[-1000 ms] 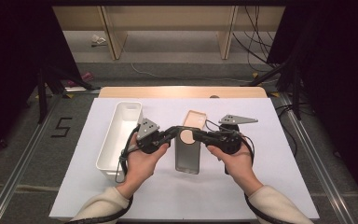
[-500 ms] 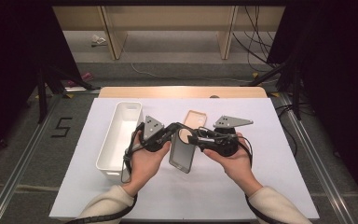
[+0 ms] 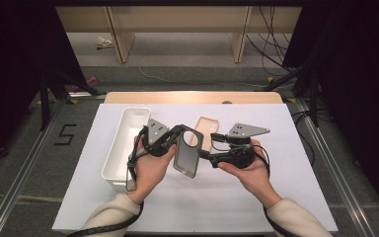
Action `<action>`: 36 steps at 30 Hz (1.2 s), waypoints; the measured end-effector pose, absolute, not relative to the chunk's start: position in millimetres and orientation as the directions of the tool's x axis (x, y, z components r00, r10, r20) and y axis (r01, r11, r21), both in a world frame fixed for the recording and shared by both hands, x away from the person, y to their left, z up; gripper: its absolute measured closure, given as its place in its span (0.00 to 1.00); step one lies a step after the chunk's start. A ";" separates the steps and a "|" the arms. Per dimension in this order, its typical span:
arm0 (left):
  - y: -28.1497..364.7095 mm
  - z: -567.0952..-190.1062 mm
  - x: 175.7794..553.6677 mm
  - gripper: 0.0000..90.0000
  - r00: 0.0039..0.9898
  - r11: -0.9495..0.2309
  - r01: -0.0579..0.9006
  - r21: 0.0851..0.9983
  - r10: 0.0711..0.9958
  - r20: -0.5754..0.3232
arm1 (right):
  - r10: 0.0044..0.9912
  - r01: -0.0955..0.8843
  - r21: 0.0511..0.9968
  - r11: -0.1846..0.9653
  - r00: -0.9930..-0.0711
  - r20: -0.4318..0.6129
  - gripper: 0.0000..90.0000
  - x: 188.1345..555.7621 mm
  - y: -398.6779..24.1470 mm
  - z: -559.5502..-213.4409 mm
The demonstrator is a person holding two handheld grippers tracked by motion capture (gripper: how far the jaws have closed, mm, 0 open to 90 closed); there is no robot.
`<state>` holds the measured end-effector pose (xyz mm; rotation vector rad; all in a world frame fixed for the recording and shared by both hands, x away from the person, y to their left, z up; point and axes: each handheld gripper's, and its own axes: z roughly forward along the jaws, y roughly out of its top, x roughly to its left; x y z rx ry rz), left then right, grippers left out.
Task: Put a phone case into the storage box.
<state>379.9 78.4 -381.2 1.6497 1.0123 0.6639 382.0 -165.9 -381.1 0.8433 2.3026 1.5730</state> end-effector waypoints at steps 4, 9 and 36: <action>81.8 -378.3 380.7 0.98 0.474 -0.093 0.288 0.953 0.878 -0.058 | 0.577 0.315 0.911 0.267 -0.809 0.111 0.24 381.8 -170.6 -382.3; 87.5 -373.6 382.0 0.98 0.464 -0.077 0.284 0.956 0.883 -0.067 | 0.577 0.309 0.909 0.280 -0.811 0.099 0.19 381.8 -175.3 -383.4; 117.0 -353.6 387.6 0.98 0.400 -0.003 0.262 0.965 0.910 -0.106 | 0.631 0.307 0.907 0.289 -0.774 0.061 0.18 378.0 -189.7 -395.5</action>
